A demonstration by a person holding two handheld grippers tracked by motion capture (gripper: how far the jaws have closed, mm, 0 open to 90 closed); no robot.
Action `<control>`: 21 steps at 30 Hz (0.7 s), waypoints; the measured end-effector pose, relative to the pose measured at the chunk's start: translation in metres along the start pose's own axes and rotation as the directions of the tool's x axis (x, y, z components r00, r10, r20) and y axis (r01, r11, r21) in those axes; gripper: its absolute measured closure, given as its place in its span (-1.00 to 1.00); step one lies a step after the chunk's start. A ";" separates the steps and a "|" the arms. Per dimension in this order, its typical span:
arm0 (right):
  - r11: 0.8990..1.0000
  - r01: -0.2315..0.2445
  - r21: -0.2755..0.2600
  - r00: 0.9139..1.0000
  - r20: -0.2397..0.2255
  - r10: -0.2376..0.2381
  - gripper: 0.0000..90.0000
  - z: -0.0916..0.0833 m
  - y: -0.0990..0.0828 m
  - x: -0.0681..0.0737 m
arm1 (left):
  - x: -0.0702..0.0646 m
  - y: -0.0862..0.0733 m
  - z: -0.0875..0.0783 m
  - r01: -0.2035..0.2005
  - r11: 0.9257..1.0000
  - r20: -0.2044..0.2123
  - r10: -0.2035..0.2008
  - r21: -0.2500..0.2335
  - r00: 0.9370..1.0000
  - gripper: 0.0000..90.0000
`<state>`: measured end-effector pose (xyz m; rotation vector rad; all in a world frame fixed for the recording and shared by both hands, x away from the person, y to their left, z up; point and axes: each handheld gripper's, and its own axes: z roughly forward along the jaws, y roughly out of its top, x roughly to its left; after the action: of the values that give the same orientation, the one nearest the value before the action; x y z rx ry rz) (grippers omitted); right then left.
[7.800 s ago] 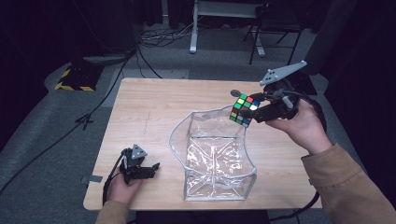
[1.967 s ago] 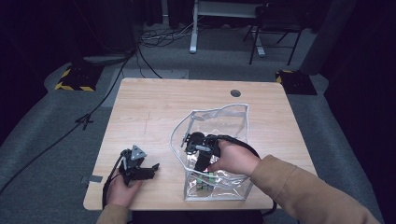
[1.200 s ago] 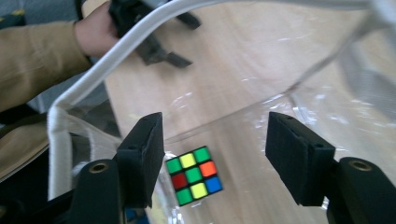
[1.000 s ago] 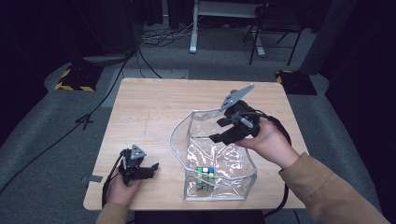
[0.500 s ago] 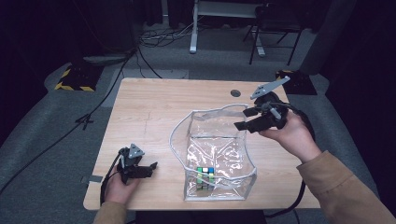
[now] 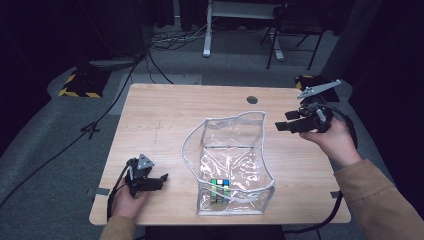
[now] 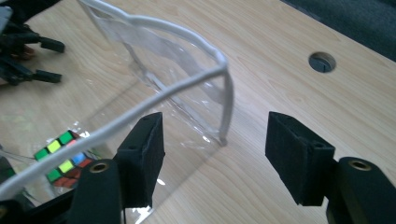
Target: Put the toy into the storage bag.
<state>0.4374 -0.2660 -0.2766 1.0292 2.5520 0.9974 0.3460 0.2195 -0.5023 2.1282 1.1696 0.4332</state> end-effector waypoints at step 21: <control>0.993 -0.092 0.077 0.993 0.074 0.086 -0.18 0.015 -0.047 -0.043 | 0.000 0.001 0.000 0.007 1.000 -0.011 -0.007 -0.002 1.000 -0.57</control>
<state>0.4507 -0.3122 -0.3211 1.1881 2.5269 0.8694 0.3465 0.2187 -0.5020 2.1224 1.1820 0.4426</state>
